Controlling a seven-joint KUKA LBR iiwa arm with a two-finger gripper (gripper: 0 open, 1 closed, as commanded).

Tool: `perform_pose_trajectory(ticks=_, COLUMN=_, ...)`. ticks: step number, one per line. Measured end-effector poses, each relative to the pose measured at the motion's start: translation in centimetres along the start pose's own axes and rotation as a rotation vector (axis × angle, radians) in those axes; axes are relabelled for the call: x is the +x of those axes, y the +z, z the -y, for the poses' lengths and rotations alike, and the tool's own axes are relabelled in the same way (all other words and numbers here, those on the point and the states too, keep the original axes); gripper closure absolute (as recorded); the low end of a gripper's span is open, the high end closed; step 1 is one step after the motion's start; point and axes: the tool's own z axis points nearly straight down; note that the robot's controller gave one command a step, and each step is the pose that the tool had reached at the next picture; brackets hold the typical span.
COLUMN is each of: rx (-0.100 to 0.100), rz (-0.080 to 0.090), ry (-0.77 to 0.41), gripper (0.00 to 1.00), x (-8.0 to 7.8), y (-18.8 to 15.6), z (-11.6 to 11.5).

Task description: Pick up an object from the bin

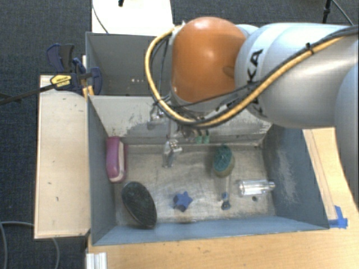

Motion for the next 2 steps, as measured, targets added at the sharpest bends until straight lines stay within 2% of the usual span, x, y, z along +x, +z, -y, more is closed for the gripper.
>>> perform_pose_trajectory(ticks=1, rx=-0.003, rz=0.018, ry=0.022, gripper=0.00, x=0.9, y=13.4, z=-5.4)
perform_pose_trajectory(ticks=2, rx=0.002, rz=0.029, ry=-0.218, gripper=0.00, x=2.9, y=13.9, z=-5.1)
